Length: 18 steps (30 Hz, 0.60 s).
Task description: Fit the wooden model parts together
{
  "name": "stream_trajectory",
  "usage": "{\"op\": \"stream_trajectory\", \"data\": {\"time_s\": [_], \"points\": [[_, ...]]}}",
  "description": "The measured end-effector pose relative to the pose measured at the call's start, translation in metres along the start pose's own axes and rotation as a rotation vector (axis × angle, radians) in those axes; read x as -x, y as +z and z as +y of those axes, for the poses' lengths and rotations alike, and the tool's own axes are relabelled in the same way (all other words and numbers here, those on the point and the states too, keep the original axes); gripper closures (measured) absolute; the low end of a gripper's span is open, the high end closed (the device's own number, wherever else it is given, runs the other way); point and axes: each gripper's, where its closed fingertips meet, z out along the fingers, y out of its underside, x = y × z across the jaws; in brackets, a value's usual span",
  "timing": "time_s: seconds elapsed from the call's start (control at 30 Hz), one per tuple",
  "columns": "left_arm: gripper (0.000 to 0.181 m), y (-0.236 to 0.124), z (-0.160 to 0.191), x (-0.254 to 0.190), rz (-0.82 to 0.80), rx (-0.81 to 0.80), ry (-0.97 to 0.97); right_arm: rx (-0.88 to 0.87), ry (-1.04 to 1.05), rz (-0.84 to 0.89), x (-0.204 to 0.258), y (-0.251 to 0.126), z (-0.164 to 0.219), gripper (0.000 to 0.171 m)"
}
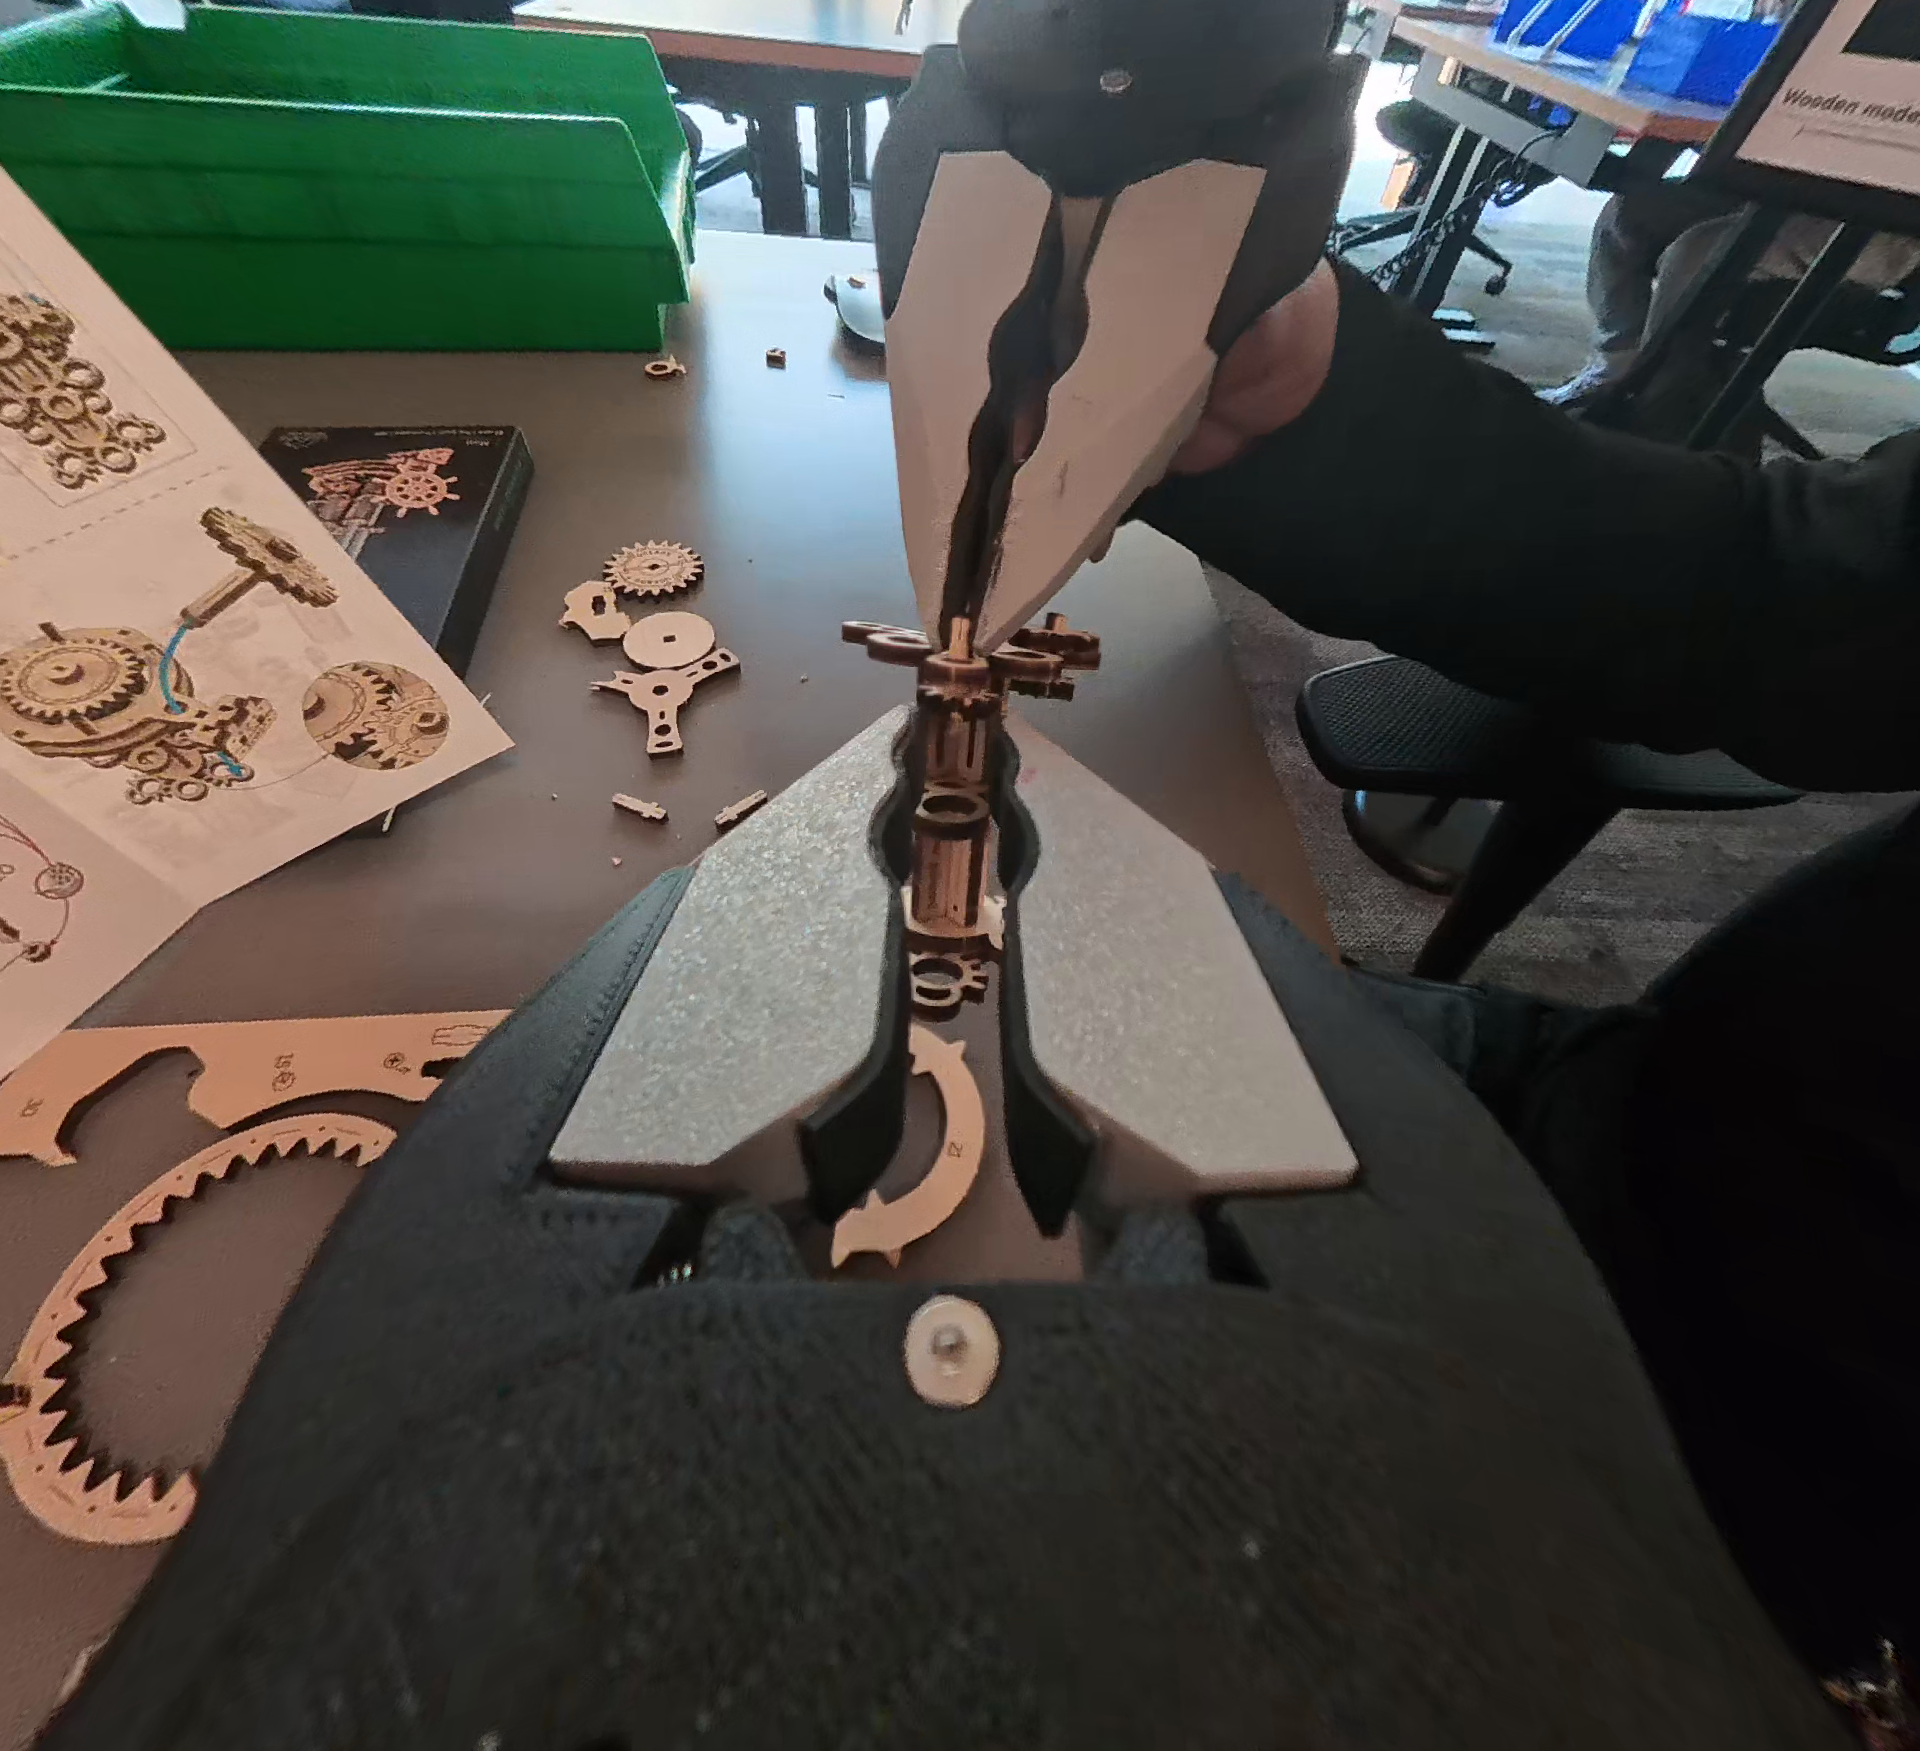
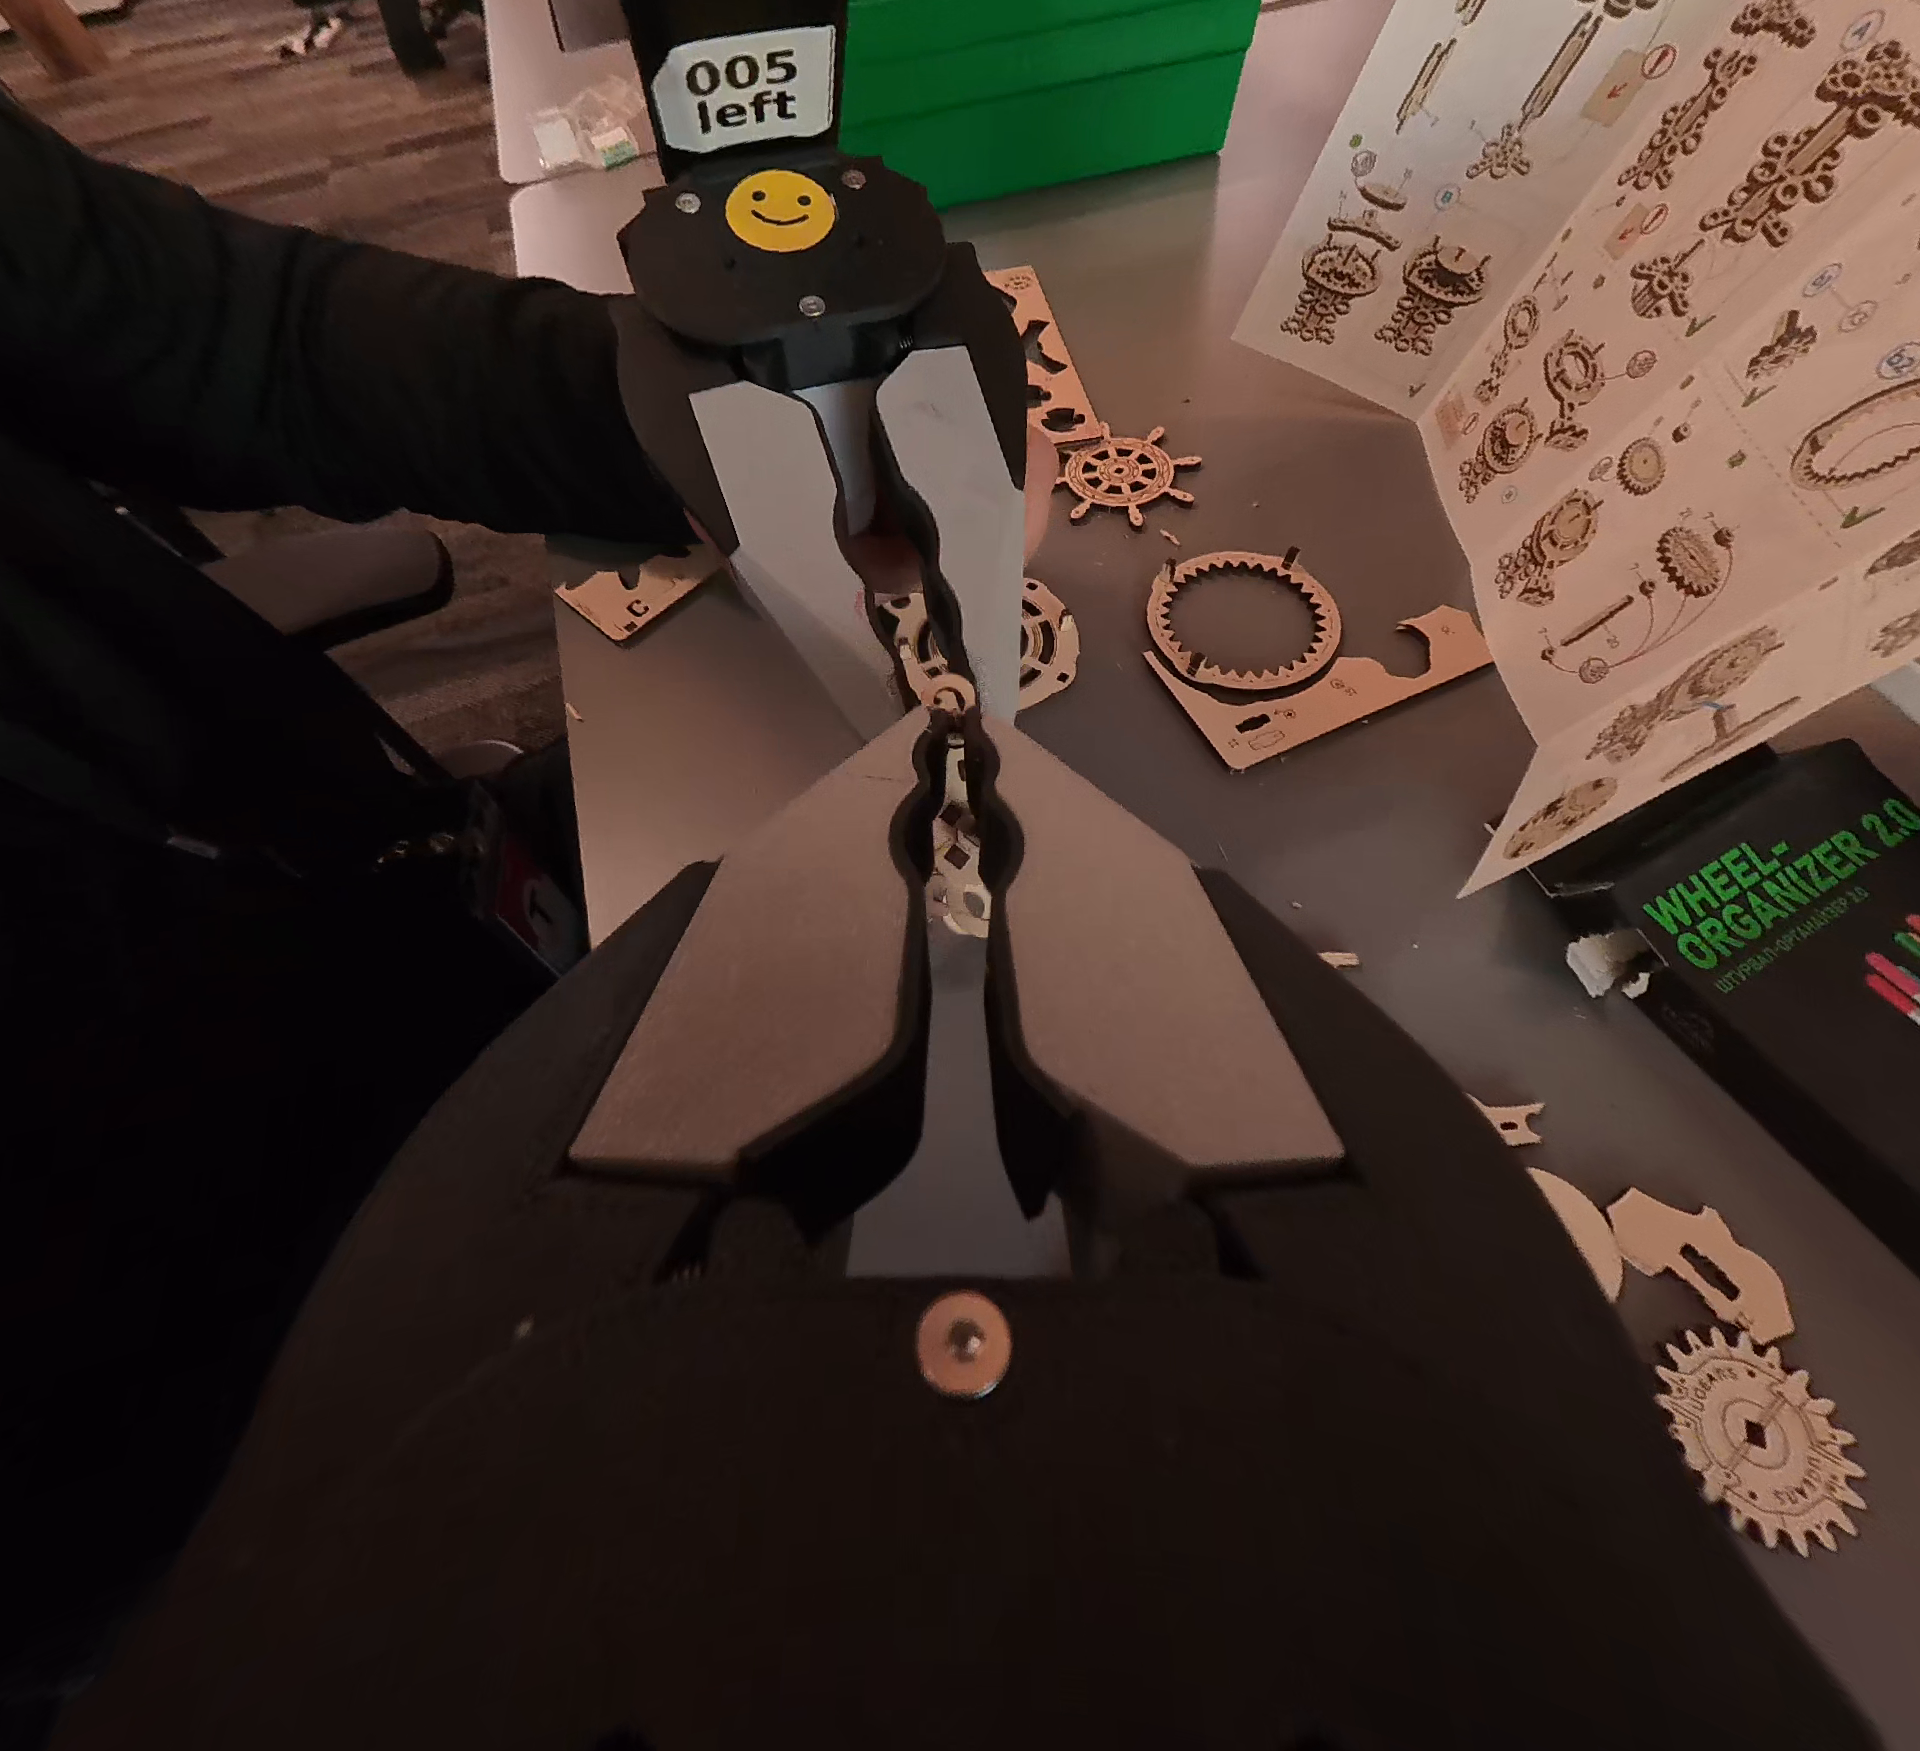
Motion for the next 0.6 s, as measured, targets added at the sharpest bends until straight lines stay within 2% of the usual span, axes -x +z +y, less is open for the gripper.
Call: {"op": "stream_trajectory", "data": {"time_s": [0.6], "points": [[0.157,-0.0053,-0.0084,-0.0011,-0.006,-0.048,-0.002,-0.046,0.031,-0.026,0.0028,-0.0028,-0.0056,0.171]]}}
